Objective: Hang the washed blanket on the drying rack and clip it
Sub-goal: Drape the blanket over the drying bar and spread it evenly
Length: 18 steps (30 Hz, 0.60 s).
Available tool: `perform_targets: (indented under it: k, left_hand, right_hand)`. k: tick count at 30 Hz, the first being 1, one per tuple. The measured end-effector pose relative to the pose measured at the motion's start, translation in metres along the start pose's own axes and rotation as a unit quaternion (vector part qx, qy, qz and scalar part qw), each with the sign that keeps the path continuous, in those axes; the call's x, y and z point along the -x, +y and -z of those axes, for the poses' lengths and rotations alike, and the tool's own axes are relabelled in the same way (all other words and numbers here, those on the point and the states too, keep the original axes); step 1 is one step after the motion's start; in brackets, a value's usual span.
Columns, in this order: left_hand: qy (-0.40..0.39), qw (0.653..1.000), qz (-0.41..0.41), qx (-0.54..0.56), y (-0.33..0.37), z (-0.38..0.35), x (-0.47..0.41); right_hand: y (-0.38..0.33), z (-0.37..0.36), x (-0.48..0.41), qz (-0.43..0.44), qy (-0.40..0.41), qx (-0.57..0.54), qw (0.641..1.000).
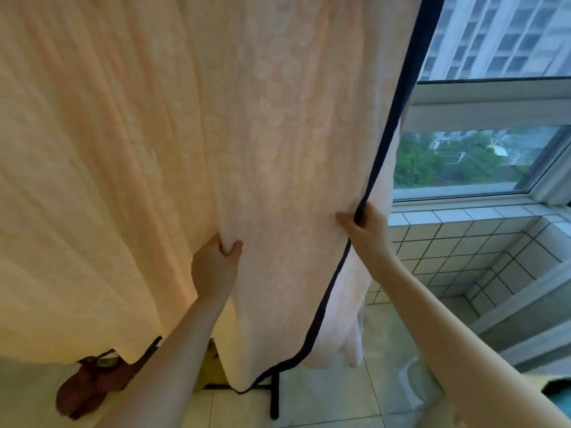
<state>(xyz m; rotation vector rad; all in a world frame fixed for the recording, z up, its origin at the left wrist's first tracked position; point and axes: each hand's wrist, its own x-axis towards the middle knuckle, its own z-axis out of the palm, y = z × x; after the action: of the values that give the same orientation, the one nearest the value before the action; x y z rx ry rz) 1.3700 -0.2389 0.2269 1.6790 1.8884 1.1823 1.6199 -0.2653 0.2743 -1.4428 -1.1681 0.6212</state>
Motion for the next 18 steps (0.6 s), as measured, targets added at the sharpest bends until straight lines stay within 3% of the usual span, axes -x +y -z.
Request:
perform_targets:
  k: [10,18]
  left_hand:
    - [-0.052,0.997,-0.027,-0.052,0.018,-0.041,0.014]
    - [-0.125,0.989,0.016,-0.072,0.012,-0.073,0.036]
  right_hand:
    - [0.051,0.044,-0.018,0.001,0.028,0.150,0.988]
    - [0.086,0.064,-0.021,-0.033,0.029,0.178,0.983]
